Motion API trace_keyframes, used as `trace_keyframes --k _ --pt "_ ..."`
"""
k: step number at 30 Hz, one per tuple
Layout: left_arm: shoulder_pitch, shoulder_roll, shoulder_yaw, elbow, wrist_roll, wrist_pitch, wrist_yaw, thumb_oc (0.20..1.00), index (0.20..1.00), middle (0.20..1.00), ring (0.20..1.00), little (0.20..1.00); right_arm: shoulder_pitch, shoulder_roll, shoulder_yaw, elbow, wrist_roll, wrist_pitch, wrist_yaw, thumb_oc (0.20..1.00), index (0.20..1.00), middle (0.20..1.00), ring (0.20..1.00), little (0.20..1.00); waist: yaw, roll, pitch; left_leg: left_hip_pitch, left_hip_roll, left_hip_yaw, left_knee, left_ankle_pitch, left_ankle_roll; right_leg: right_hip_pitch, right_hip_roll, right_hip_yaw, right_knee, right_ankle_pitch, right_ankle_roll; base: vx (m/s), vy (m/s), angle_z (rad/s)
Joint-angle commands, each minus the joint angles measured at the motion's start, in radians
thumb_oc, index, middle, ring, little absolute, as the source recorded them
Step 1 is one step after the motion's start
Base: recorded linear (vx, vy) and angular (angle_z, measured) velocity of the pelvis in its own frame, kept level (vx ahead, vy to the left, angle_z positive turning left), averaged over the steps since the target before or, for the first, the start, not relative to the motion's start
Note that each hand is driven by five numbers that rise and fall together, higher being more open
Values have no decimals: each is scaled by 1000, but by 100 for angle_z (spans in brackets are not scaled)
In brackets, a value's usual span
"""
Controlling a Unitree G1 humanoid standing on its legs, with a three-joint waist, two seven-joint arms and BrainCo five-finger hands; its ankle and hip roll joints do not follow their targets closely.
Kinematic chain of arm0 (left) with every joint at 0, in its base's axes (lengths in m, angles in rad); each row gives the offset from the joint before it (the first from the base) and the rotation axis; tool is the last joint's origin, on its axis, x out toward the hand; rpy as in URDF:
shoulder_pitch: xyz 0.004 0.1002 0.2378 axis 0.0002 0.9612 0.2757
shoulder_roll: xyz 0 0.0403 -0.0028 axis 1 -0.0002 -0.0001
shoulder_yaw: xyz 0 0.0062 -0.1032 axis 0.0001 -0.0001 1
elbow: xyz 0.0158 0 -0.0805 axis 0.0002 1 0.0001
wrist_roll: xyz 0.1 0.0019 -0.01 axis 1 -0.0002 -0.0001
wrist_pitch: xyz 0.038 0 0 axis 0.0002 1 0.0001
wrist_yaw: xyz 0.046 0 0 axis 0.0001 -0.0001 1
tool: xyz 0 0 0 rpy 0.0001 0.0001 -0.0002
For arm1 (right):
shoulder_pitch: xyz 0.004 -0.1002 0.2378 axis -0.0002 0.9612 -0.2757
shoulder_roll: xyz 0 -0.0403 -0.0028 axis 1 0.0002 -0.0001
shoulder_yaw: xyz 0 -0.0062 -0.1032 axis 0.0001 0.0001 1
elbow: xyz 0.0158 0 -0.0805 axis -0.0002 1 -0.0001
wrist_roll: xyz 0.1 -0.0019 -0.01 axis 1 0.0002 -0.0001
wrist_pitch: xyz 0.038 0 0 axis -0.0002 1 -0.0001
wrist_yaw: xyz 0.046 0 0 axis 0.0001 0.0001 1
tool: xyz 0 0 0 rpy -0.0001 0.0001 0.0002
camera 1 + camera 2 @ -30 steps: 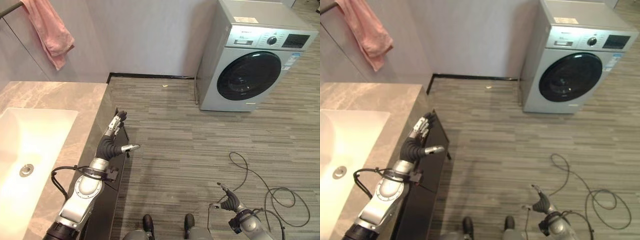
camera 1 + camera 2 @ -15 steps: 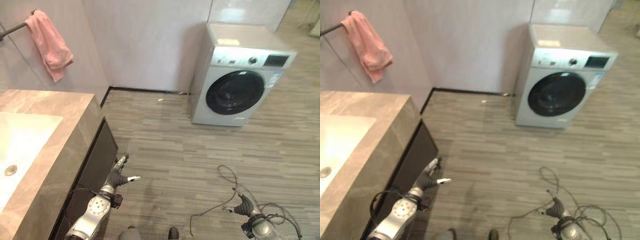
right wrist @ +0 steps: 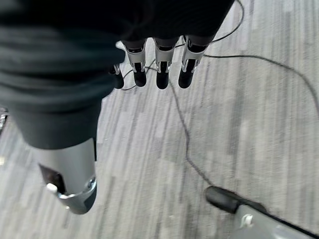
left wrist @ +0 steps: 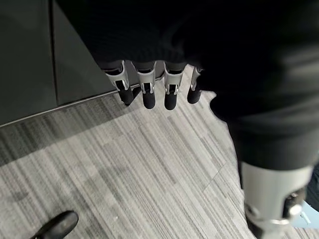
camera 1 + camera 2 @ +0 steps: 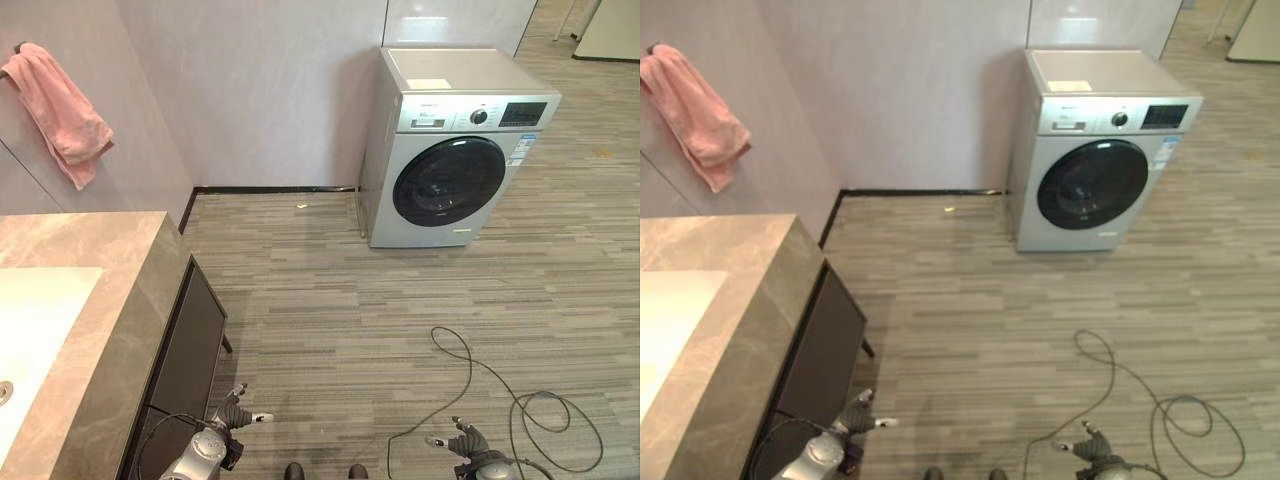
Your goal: Put brush and paste in cup on sink, flatten towel.
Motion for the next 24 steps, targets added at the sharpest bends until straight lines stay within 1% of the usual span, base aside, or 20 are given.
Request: trace_keyframes --k 1,4,7,10,14,15,16,17,18,19,20,21,22,23,24 --pt "-42 8 12 -35 -20 -14 48 1000 1000 1000 1000 1000 -9 -38 -15 -93 78 -31 -24 1000 1000 1000 1000 1000 4 -36 20 -149 -12 5 288 -93 -16 -56 -58 -61 179 -53 74 -63 9 -1" --pt "-62 3 14 -28 -6 -6 78 1000 1000 1000 1000 1000 -14 -35 -21 -127 97 -42 -37 1000 1000 1000 1000 1000 2 -39 38 -180 -6 -7 367 -140 -2 -86 -69 -71 260 -88 66 19 7 16" --pt "-74 -9 19 1 -23 -11 86 1000 1000 1000 1000 1000 -23 -28 -12 -105 108 -49 -41 1000 1000 1000 1000 1000 8 -46 46 -179 -13 -17 388 -164 12 -82 -64 -68 270 -104 54 73 7 20" --pt "-78 -2 12 0 -25 -11 81 1000 1000 1000 1000 1000 -36 -25 -1 -96 117 -49 -39 1000 1000 1000 1000 1000 12 -52 51 -168 -16 -9 379 -170 23 -76 -52 -51 249 -99 54 97 36 2" --pt "-75 4 8 -9 -34 -17 69 1000 1000 1000 1000 1000 -43 -19 7 -74 120 -48 -34 1000 1000 1000 1000 1000 16 -52 52 -152 -27 2 348 -164 28 -69 -49 -32 222 -84 67 90 75 -17" --pt "-69 10 12 -24 -38 -20 67 1000 1000 1000 1000 1000 -38 -22 8 -92 112 -48 -31 1000 1000 1000 1000 1000 16 -49 56 -128 -37 7 313 -156 34 -79 -53 -17 236 -56 88 150 249 -39" --pt "-53 20 21 -43 -37 -24 64 1000 1000 1000 1000 1000 -29 -26 13 -130 87 -46 -25 1000 1000 1000 1000 1000 10 -47 69 -86 -54 24 252 -144 49 -131 -70 19 311 72 149 132 283 -32" --pt "-48 22 27 -48 -38 -27 64 1000 1000 1000 1000 1000 -27 -31 12 -160 76 -45 -22 1000 1000 1000 1000 1000 3 -43 80 -67 -57 37 225 -141 56 -157 -81 38 350 130 170 93 259 -47" --pt "-45 26 32 -51 -37 -28 64 1000 1000 1000 1000 1000 -26 -36 13 -183 66 -44 -20 1000 1000 1000 1000 1000 -2 -33 90 -47 -51 50 201 -139 60 -184 -92 40 381 141 174 111 192 -48" --pt "-39 29 36 -58 -35 -28 64 1000 1000 1000 1000 1000 -24 -39 10 -195 59 -43 -19 1000 1000 1000 1000 1000 -6 -23 93 -27 -45 60 178 -135 64 -201 -101 27 405 142 172 162 164 -69" --pt "-30 32 40 -63 -32 -29 63 1000 1000 1000 1000 1000 -16 -42 5 -203 53 -44 -20 1000 1000 1000 1000 1000 -7 -15 91 -1 -48 69 146 -130 63 -214 -114 12 405 143 166 233 143 -65" --pt "-18 35 46 -74 -35 -31 57 1000 1000 1000 1000 1000 -3 -46 -1 -229 48 -45 -19 1000 1000 1000 1000 1000 -18 -10 86 18 -55 63 119 -123 61 -226 -98 15 376 137 161 263 105 -46" --pt "-14 35 50 -73 -37 -36 57 1000 1000 1000 1000 1000 5 -50 -8 -229 52 -50 -16 1000 1000 1000 1000 1000 -30 -9 81 34 -64 51 92 -112 54 -243 -69 26 315 125 152 283 52 -29" --pt "-16 33 55 -58 -38 -39 60 1000 1000 1000 1000 1000 9 -51 -13 -228 54 -53 -12 1000 1000 1000 1000 1000 -37 -20 78 45 -80 50 75 -112 47 -263 -69 24 206 125 147 268 11 -14" --pt "-15 29 59 -47 -39 -41 60 1000 1000 1000 1000 1000 17 -52 -12 -241 53 -54 -8 1000 1000 1000 1000 1000 -41 -22 76 57 -84 46 67 -120 43 -257 -75 11 144 133 146 288 -34 -9"
